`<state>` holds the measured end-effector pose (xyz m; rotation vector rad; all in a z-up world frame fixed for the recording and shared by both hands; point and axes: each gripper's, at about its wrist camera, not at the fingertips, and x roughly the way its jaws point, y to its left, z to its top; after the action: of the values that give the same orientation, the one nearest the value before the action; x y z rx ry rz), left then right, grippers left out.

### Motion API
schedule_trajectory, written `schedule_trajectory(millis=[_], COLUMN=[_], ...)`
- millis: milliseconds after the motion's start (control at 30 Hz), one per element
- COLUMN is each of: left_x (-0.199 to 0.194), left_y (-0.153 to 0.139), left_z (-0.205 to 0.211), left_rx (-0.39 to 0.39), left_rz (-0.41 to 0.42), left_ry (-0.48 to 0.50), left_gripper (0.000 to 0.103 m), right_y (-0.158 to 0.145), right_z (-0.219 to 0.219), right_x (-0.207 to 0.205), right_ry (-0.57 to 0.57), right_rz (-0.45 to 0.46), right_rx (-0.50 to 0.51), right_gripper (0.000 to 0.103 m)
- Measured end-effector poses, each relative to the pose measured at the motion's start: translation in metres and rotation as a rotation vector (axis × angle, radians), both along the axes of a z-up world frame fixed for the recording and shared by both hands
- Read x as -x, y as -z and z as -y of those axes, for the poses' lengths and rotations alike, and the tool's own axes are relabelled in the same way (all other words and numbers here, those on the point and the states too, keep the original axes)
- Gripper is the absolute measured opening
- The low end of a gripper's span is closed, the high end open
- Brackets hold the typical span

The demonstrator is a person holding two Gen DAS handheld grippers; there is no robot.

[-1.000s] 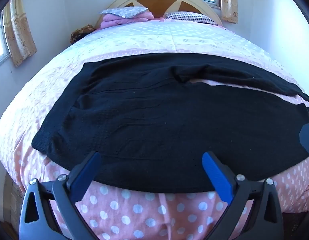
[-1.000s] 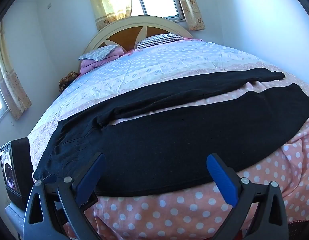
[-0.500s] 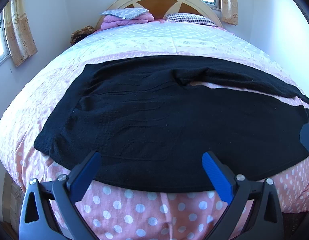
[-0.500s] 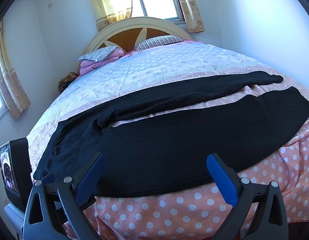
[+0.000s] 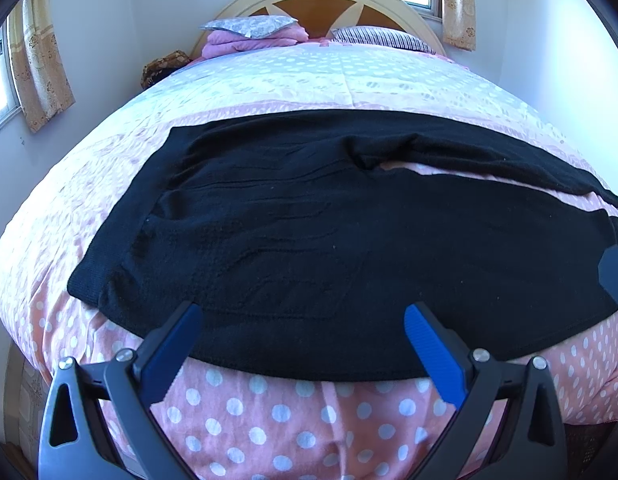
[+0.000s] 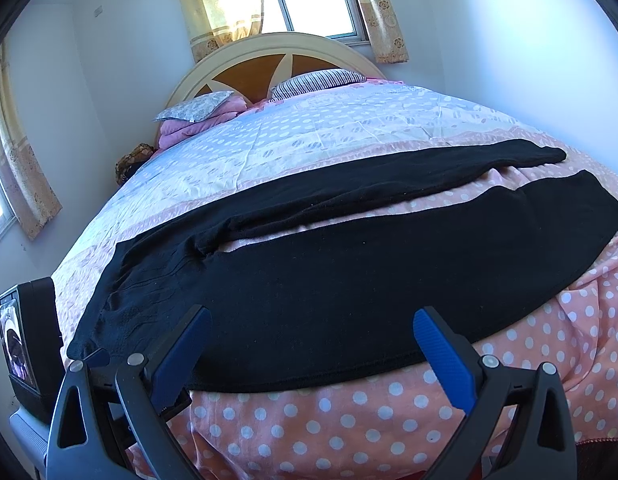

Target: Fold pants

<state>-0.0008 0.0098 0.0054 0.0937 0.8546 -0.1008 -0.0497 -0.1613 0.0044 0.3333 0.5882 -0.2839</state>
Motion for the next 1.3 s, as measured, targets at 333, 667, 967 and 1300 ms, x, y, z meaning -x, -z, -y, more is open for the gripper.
schedule_trajectory(millis=[333,667,967,1300], left_x=[0.001,-0.002,-0.001,-0.002], left_y=[0.001,0.004,0.004,0.004], left_z=[0.001,0.002,0.002,0.002], left_rx=[0.002,0.003,0.003,0.004], left_rz=[-0.005,-0.009,-0.009,-0.009], left_ry=[0.002,0.0,0.0,-0.002], left_gripper=[0.103,0.103,0.103,0.103], right_y=[0.004,0.007,0.009,0.01], right_z=[0.002,0.002,0.002,0.002], right_x=[0.0,-0.001,-0.002,-0.003], right_ry=[-0.002,0.001,-0.002,-0.001], right_rz=[-0.012,-0.017,-0.02,-0.023], right_rx=[-0.011,-0.004,-0.01,-0.005], right_gripper=[0.102,0.102,0.102,0.102])
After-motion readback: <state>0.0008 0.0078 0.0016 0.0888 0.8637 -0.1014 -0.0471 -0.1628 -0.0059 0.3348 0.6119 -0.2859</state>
